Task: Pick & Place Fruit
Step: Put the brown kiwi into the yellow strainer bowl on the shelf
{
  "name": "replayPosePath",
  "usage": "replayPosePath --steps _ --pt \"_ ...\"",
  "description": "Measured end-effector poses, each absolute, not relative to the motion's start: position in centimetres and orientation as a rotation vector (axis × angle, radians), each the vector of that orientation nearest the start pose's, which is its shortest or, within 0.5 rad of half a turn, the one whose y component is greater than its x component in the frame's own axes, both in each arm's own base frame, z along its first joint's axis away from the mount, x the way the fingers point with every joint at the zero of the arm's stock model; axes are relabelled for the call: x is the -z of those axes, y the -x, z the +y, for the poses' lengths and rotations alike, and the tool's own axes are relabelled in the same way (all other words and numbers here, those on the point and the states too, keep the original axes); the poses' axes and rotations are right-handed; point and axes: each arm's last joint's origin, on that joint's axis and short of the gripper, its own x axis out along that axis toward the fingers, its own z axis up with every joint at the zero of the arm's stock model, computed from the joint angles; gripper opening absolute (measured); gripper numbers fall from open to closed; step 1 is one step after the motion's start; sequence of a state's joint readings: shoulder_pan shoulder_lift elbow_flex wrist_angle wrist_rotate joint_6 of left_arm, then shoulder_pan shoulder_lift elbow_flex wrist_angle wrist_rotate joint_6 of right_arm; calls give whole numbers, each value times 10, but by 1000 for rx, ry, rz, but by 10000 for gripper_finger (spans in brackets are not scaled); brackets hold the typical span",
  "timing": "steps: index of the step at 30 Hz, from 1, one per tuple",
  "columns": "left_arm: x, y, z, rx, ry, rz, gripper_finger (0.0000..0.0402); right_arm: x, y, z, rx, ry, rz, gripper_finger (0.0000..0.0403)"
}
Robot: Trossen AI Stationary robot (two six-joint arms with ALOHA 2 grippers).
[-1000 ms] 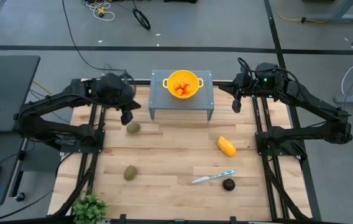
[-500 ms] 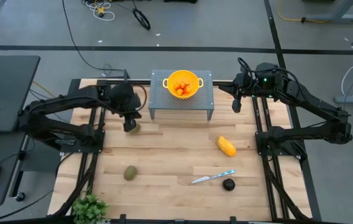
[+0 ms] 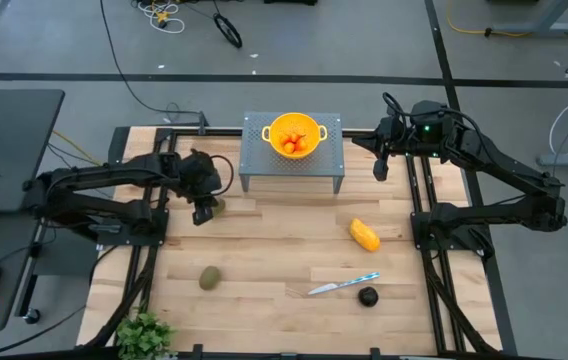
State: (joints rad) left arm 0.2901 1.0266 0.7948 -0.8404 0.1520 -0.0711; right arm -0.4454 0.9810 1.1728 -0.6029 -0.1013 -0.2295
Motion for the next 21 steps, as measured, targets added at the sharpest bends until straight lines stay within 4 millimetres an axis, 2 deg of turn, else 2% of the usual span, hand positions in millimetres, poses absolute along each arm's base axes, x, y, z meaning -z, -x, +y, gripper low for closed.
replayPosePath --steps 6,13,17,21 --pt "-234 -170 47 -182 313 1080 1 -390 -173 -80 296 112 434 0" --pt "-232 -170 47 -195 316 1084 3 -390 -173 -80 297 110 434 0" --pt "-232 -170 48 -219 302 1085 18 -390 -173 -80 303 111 436 0" --pt "-232 -169 50 -325 285 1086 42 -390 -173 -80 319 114 439 0"
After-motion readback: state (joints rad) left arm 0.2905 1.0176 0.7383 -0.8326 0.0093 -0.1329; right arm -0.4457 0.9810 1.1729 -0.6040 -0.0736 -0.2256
